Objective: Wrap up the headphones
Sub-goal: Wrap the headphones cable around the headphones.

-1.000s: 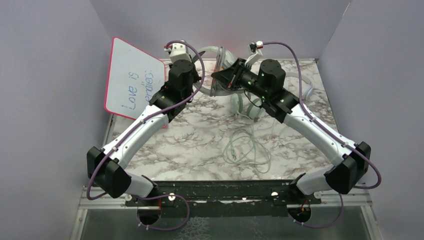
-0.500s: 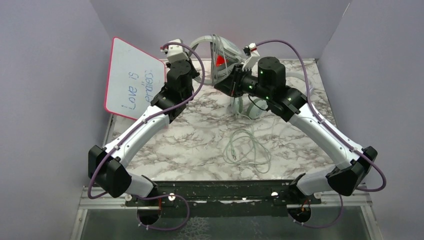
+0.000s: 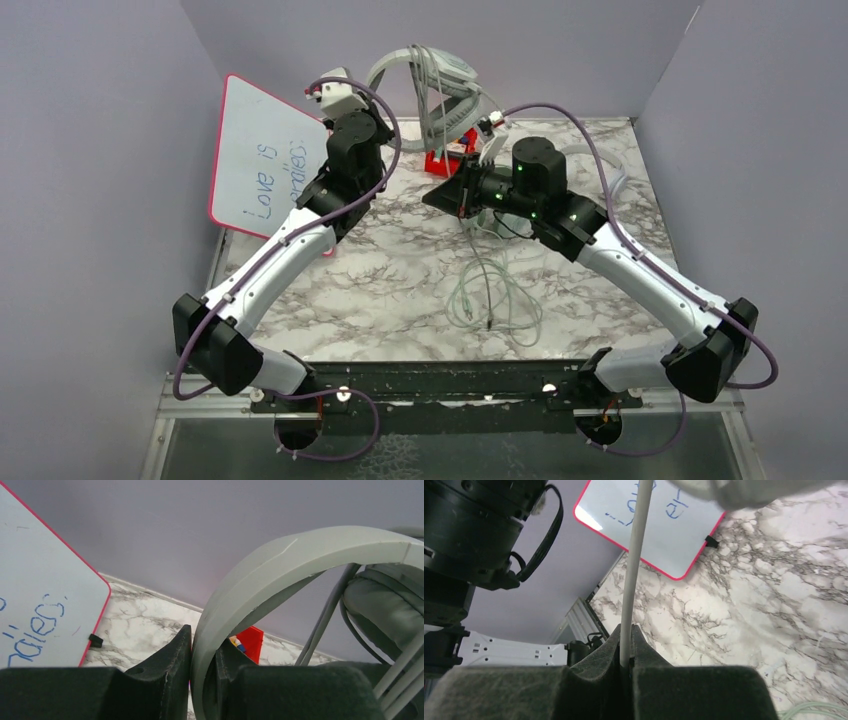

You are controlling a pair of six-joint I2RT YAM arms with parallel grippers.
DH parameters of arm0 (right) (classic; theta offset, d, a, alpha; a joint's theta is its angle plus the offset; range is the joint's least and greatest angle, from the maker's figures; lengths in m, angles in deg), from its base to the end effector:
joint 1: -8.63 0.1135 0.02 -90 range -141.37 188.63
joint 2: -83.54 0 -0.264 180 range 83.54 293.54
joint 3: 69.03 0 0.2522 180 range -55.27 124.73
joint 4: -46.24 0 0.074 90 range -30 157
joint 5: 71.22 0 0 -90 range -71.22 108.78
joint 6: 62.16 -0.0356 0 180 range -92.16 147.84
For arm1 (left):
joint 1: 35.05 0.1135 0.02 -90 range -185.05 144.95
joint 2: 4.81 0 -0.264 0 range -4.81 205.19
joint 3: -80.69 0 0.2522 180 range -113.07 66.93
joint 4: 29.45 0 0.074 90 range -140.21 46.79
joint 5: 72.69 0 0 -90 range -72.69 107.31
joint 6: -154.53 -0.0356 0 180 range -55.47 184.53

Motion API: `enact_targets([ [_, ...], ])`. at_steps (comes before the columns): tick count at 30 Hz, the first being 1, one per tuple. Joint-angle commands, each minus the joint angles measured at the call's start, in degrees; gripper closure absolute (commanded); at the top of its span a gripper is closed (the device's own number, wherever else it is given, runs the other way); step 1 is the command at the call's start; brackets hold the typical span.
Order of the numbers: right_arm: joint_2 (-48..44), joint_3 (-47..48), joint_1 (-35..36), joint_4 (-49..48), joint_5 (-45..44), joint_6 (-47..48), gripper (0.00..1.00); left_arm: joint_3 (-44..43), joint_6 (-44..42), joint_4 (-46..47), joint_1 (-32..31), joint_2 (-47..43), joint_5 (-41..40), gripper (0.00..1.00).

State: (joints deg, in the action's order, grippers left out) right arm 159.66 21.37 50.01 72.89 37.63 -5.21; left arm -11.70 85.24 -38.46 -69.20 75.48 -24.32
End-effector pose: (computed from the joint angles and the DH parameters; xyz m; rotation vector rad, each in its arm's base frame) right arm 0.2222 0.2111 0.4089 -0.3974 1.9070 1.1947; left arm 0.2802 -0.1615 0.4320 -0.4008 1.4810 -0.2118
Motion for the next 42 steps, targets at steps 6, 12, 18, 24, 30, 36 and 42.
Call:
enact_targets([
  [6, -2.22, -9.16, 7.19, -16.45, -6.61, 1.45, 0.89, -5.73, 19.33, -1.78, 0.31, -1.42, 2.46, 1.0],
  [12, -4.29, -16.34, 7.23, -21.9, -7.04, 0.4, 0.94, -8.51, 25.12, -3.45, 0.74, -2.54, 7.52, 1.0],
  [18, -3.85, -18.5, 7.28, -24.76, -2.95, -1.12, 0.93, -9.14, 28.36, -3.33, 0.84, -3.29, 11.47, 1.0],
  [24, -8.06, -23.73, 7.44, -31.36, -2.27, -3.85, 0.9, -6.68, 35.46, -3.81, 2.75, -3.55, 19.15, 1.0],
  [30, -14.18, -28.49, 5.69, -25.12, -5.87, 2.15, 1.0, -5.39, 37.28, -5.28, 7.26, -7.25, 31.51, 1.0],
  [36, -16.58, -33.23, -1.0, -21.83, 0.13, 0.71, 1.0, -7.13, 36.3, -8.26, 13.0, -9.2, 43.14, 1.0],
  [42, -12.92, -30.59, -5.58, -16.26, 3.01, 5.75, 0.98, -7.2, 36.77, -9.49, 17.27, -9.17, 59.4, 1.0],
])
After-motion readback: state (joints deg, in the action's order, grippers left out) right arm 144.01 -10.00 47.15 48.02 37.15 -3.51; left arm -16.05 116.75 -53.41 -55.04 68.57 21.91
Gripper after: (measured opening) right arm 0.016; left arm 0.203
